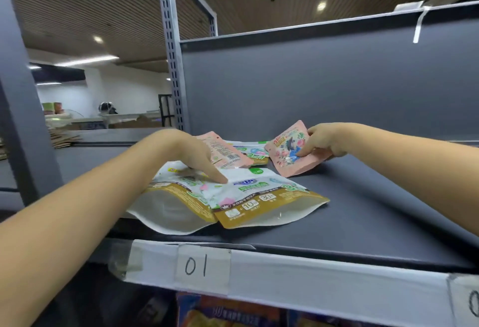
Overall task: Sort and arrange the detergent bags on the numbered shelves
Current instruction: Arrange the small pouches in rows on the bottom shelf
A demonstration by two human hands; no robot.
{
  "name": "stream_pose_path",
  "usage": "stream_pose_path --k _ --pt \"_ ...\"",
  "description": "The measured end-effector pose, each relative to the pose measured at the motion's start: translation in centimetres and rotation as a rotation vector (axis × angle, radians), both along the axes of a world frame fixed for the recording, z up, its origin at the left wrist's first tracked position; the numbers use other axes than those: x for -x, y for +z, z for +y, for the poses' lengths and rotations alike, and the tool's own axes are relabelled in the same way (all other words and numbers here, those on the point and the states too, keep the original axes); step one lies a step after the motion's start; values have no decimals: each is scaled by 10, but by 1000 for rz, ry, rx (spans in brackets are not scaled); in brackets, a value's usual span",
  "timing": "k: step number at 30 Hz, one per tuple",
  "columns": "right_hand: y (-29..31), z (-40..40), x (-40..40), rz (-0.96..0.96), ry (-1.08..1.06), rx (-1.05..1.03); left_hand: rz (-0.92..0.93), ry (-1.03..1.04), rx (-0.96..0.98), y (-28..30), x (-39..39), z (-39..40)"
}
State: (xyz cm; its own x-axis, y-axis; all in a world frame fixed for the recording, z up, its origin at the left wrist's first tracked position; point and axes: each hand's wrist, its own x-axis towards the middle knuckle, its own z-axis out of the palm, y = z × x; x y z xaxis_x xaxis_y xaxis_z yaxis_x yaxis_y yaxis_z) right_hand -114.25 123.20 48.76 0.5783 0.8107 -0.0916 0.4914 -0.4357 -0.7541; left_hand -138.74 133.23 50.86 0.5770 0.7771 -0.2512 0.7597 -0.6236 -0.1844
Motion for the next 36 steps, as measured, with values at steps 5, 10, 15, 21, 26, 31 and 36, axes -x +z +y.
stream_pose_path --k 5,10,15,21,26,31,36 --pt "3 -30 10 83 4 -210 -288 -66 79 5 4 -13" --pt "14 -71 16 128 -20 -416 -709 -102 215 9 12 -23" --pt "26 -120 29 251 45 -675 -1349 -172 425 22 20 -54" --pt "5 -170 55 348 138 -802 -1760 -236 757 -5 18 -96" --pt "-23 -195 84 305 148 -794 -1773 -192 686 -45 23 -127" --pt "-28 -236 111 308 94 -926 -1909 -283 659 -48 51 -160" --pt "-50 -300 145 323 69 -1044 -1862 -461 760 -68 80 -215"
